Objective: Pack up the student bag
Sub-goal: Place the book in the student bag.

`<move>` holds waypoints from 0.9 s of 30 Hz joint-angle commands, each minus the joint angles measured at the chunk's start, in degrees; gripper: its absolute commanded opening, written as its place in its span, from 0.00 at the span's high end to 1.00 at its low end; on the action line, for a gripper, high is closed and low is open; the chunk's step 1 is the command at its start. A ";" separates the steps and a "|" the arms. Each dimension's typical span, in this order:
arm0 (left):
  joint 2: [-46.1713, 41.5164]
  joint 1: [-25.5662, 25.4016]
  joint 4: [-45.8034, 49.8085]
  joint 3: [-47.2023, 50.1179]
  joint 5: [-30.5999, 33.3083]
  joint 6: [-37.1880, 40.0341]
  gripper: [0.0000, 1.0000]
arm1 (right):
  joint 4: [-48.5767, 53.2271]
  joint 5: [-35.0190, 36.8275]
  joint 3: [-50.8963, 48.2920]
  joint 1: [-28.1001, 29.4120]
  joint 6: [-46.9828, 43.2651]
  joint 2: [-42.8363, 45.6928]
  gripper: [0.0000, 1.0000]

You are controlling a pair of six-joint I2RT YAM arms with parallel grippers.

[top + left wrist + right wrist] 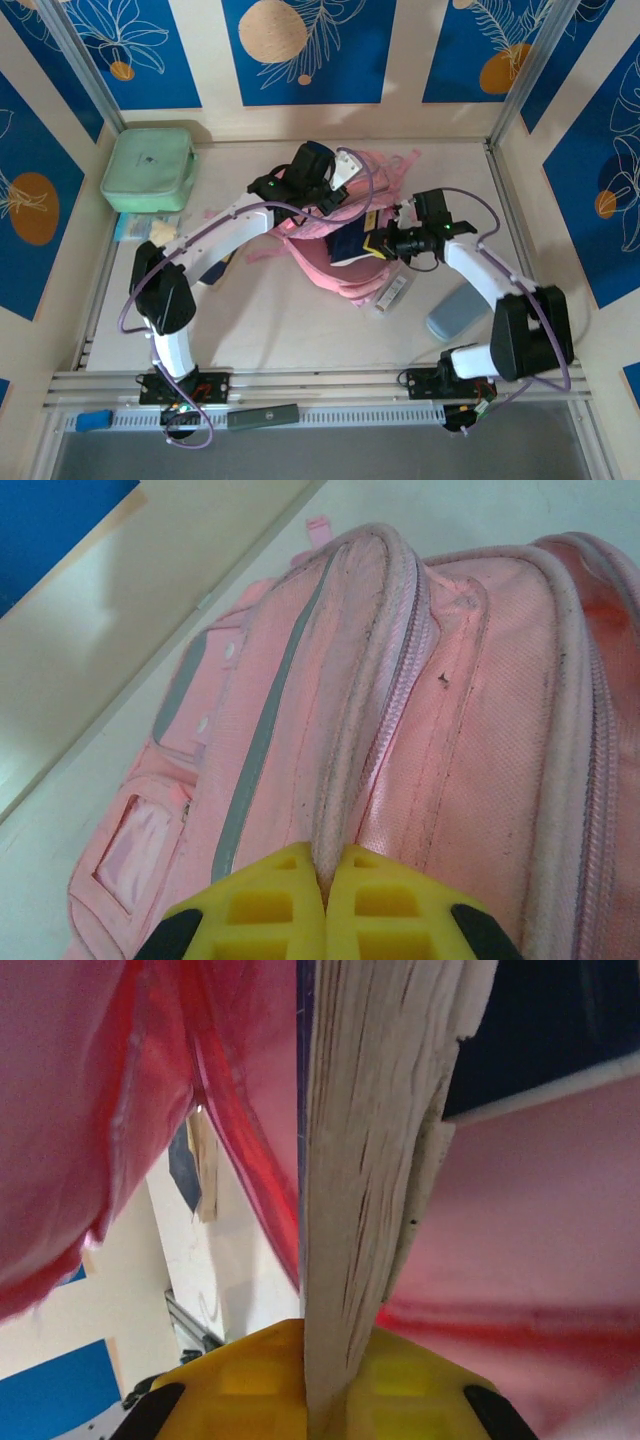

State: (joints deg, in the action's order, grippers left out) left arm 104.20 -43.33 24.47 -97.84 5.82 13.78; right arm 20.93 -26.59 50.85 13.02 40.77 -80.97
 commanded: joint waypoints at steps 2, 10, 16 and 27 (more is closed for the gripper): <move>-4.09 0.44 -5.75 -1.17 -0.82 -1.95 1.00 | -10.01 -0.58 2.33 0.96 -5.33 -5.28 0.91; -4.09 0.61 -5.51 -0.98 -0.35 -2.27 1.00 | -4.75 6.75 6.30 -0.48 -9.37 -12.64 0.60; -4.95 0.70 -5.46 0.08 -1.00 -3.15 1.00 | 9.92 22.99 6.22 0.34 -5.56 -6.49 0.48; -5.01 0.70 -6.33 0.63 -2.58 -3.34 1.00 | -2.96 20.90 -0.95 12.02 4.19 -4.05 0.84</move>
State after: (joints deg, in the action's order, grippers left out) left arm 103.02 -43.00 23.24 -95.79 4.71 11.42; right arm 23.62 -5.96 51.11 24.12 41.25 -83.11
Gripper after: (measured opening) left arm 0.064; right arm 0.175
